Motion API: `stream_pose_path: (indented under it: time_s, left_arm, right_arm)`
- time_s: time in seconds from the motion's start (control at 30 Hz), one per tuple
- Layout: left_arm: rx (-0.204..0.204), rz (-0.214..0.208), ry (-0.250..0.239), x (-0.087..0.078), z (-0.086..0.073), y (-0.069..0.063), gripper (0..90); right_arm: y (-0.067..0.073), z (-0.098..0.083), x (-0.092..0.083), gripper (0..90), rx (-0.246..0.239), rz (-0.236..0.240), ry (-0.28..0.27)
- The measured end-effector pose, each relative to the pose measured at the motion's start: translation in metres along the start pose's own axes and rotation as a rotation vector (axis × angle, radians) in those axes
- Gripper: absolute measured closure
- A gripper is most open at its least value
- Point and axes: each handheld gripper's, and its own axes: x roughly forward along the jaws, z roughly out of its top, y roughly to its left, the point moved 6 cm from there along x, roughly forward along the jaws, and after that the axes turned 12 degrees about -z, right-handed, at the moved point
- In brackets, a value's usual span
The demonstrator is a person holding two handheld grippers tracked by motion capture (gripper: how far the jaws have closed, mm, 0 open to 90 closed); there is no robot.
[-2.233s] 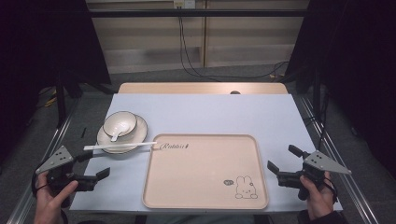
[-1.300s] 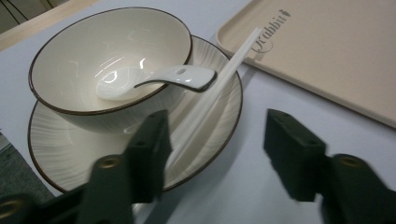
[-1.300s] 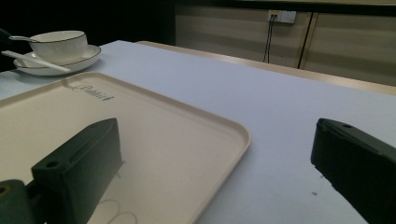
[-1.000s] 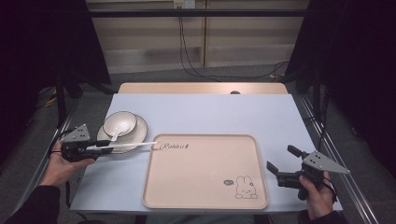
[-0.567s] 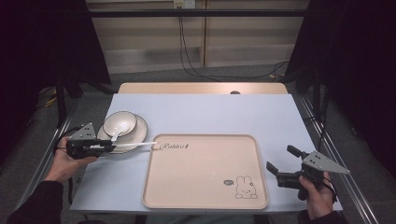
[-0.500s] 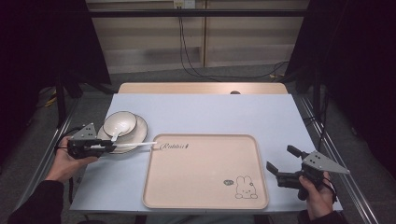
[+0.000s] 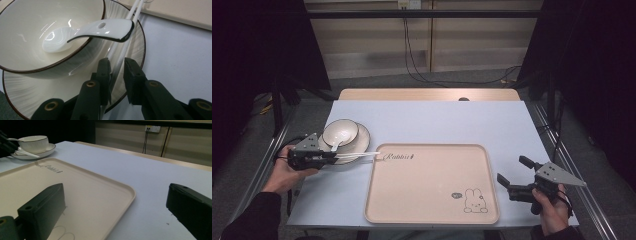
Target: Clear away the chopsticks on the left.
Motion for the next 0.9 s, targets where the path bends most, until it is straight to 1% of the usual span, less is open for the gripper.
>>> stream_pose_path:
  time_s: [0.07, 0.1, 0.17, 0.2, 0.23, 0.3, 0.37, 0.43, 0.47, 0.5, 0.53, 0.6, 0.63, 0.67, 0.73, 0.77, 0.87, 0.9]
  left_arm:
    - [0.008, -0.024, 0.015, 0.001, 0.001, 0.0, 77.8]
    - [0.005, -0.031, 0.005, 0.003, 0.002, 0.0, 78.4]
    - [0.02, -0.045, 0.035, 0.003, 0.003, 0.001, 79.2]
    - [0.018, -0.047, 0.038, 0.004, 0.004, 0.001, 79.2]
    - [0.026, -0.053, 0.052, 0.004, 0.004, 0.001, 79.2]
    - [0.028, -0.057, 0.057, 0.004, 0.005, 0.002, 79.2]
    - [0.025, -0.06, 0.06, 0.005, 0.005, 0.002, 79.2]
    - [0.031, -0.073, 0.073, 0.005, 0.005, 0.003, 79.3]
    - [0.028, -0.074, 0.076, 0.006, 0.006, 0.003, 79.3]
    - [0.036, -0.078, 0.082, 0.006, 0.006, 0.004, 79.3]
    - [0.036, -0.078, 0.082, 0.006, 0.006, 0.004, 79.5]
    - [0.034, -0.099, 0.093, 0.008, 0.008, 0.004, 81.2]
    - [0.026, -0.101, 0.099, 0.008, 0.008, 0.004, 82.7]
    - [0.008, -0.108, 0.097, 0.01, 0.008, 0.005, 83.1]
    - [0.005, -0.109, 0.09, 0.011, 0.008, 0.005, 84.0]
    - [0.005, -0.118, 0.095, 0.01, 0.007, 0.006, 84.0]
    - [-0.021, -0.122, 0.081, 0.01, 0.007, 0.005, 84.4]
    - [-0.021, -0.123, 0.092, 0.009, 0.007, 0.006, 84.5]
  right_arm:
    - [0.0, 0.0, 0.0, 1.5, 0.001, -0.003, 0.003]
    - [0.0, 0.0, 0.0, 1.5, 0.006, -0.005, 0.006]
    - [0.0, 0.0, 0.0, 1.6, 0.005, -0.006, 0.007]
    - [0.0, 0.0, 0.0, 1.6, 0.002, -0.001, 0.003]
    - [0.0, 0.0, 0.0, 1.6, 0.002, -0.002, 0.003]
    - [0.0, -0.001, 0.0, 1.7, 0.004, -0.007, 0.007]
    - [0.0, 0.0, 0.0, 1.7, 0.004, -0.002, 0.005]
    - [0.0, -0.001, 0.0, 1.7, 0.005, -0.004, 0.009]
    - [0.0, -0.001, 0.0, 1.8, 0.004, -0.004, 0.008]
    - [0.0, -0.001, 0.0, 1.8, 0.004, -0.006, 0.009]
    - [0.0, -0.001, 0.0, 1.8, 0.004, -0.006, 0.009]
    - [0.0, -0.001, 0.0, 1.8, 0.003, -0.006, 0.008]
    - [0.0, -0.001, 0.0, 1.8, 0.002, -0.005, 0.008]
    - [0.0, -0.001, 0.0, 1.8, 0.003, -0.004, 0.008]
    - [0.0, -0.001, 0.0, 1.8, 0.004, -0.007, 0.009]
    - [0.0, -0.001, 0.0, 1.8, 0.002, -0.005, 0.007]
    - [0.0, -0.001, 0.0, 1.8, 0.003, -0.006, 0.007]
    - [0.0, -0.001, 0.0, 1.8, 0.002, -0.007, 0.007]
